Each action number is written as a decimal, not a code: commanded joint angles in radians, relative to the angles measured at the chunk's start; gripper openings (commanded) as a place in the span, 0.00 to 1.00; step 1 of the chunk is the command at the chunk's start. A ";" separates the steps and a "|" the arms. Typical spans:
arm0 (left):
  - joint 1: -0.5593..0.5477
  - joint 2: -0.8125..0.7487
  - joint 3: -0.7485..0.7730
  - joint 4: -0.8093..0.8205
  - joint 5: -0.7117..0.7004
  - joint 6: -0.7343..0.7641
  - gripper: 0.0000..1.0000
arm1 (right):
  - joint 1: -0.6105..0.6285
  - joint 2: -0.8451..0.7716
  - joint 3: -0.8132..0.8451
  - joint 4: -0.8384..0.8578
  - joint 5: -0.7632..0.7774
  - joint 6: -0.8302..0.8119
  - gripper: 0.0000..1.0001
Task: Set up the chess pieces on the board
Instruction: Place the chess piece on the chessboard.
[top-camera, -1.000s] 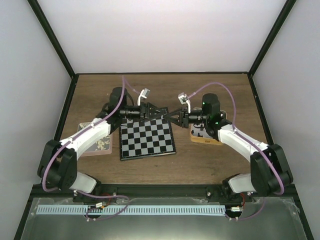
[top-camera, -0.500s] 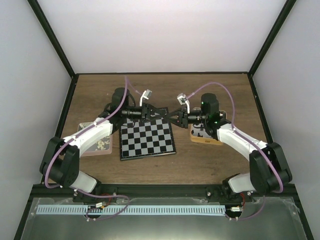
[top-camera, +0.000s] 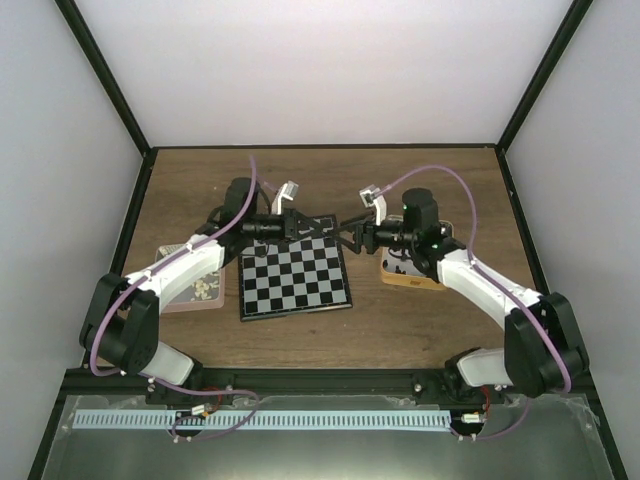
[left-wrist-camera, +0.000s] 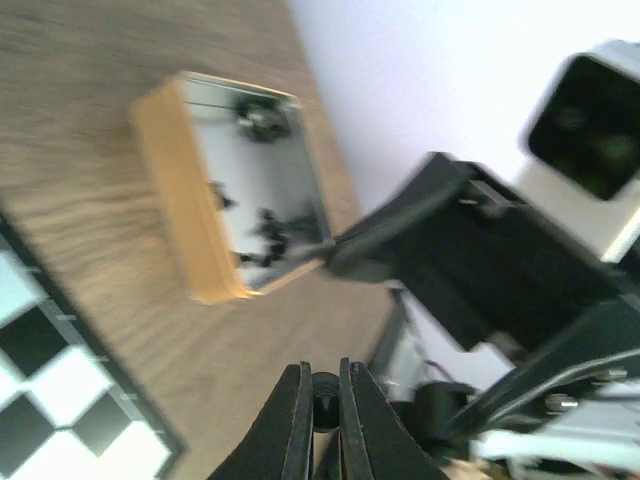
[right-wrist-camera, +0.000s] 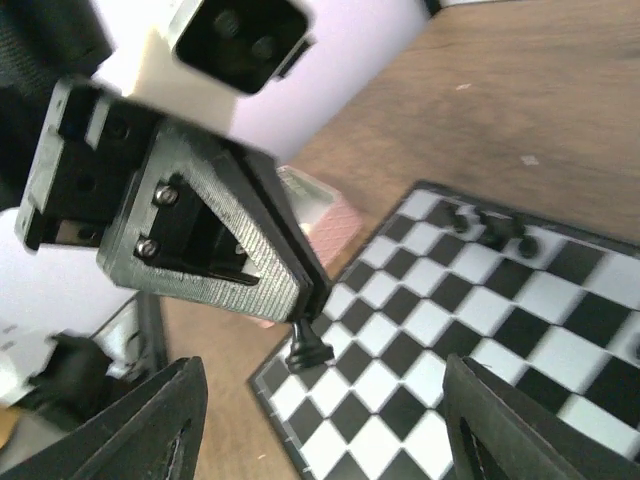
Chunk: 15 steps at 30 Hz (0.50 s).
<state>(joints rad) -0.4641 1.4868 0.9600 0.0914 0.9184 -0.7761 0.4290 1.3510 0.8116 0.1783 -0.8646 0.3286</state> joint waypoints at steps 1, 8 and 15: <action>0.006 0.004 0.040 -0.255 -0.373 0.254 0.04 | 0.005 -0.070 -0.021 -0.112 0.375 0.014 0.67; -0.101 0.088 0.123 -0.367 -0.881 0.428 0.04 | 0.003 -0.125 -0.047 -0.252 0.831 0.145 0.67; -0.167 0.269 0.247 -0.399 -1.092 0.465 0.04 | -0.005 -0.152 -0.059 -0.330 0.961 0.246 0.67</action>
<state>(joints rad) -0.6197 1.6901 1.1519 -0.2718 0.0055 -0.3683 0.4278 1.2228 0.7517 -0.0860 -0.0483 0.4976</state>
